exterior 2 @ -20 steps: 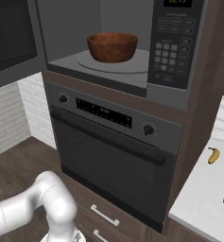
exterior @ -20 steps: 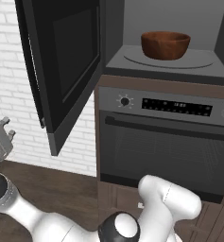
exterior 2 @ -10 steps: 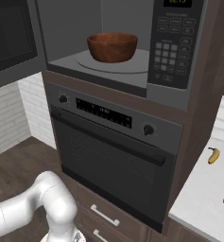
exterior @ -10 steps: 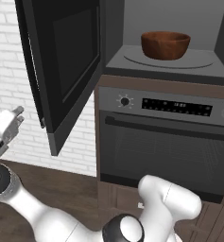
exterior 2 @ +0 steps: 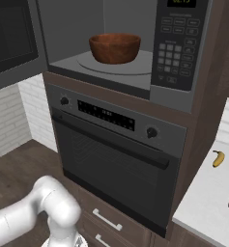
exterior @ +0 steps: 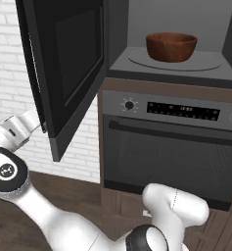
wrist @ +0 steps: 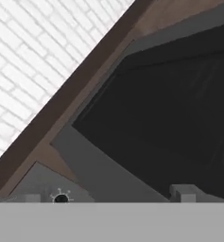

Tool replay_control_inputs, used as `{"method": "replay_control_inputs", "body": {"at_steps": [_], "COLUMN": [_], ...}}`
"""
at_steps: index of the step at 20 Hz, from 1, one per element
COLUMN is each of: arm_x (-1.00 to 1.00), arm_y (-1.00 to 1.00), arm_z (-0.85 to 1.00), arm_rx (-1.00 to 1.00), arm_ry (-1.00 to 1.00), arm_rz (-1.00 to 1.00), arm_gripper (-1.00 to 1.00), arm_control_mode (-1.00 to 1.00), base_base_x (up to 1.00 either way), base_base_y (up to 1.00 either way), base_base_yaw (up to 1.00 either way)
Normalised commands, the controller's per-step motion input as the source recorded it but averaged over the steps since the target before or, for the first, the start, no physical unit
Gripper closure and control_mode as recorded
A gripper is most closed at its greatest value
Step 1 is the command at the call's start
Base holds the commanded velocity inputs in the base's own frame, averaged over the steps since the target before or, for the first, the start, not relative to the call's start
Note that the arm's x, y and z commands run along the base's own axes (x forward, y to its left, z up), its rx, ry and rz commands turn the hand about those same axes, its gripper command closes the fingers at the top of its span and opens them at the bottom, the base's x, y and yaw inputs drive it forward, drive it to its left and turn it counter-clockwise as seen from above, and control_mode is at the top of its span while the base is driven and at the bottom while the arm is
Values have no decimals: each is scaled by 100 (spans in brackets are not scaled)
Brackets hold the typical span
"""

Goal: Pick the sweet potato from the sink and place it in the bowl. Then pick the bowl and place it in the microwave. Then close the microwave door and press the start button.

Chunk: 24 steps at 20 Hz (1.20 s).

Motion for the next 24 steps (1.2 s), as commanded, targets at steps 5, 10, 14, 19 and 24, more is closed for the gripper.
{"method": "replay_control_inputs", "body": {"at_steps": [5,10,14,19,24], "arm_x": [-69,-100,-56,0,3], "arm_y": [-99,-100,-100,-100,-99], "arm_z": [25,37,18,10,3], "arm_rx": [19,24,24,14,7], "arm_ry": [-5,-8,-1,0,-1], "arm_rz": [0,0,0,0,0], "arm_gripper": [-100,-100,-100,-100,-100], "arm_control_mode": [-100,-100,-100,-100,-100], "base_base_x": [0,0,0,0,0], "base_base_y": [0,0,0,0,0], "base_base_yaw": [0,0,0,0,0]}}
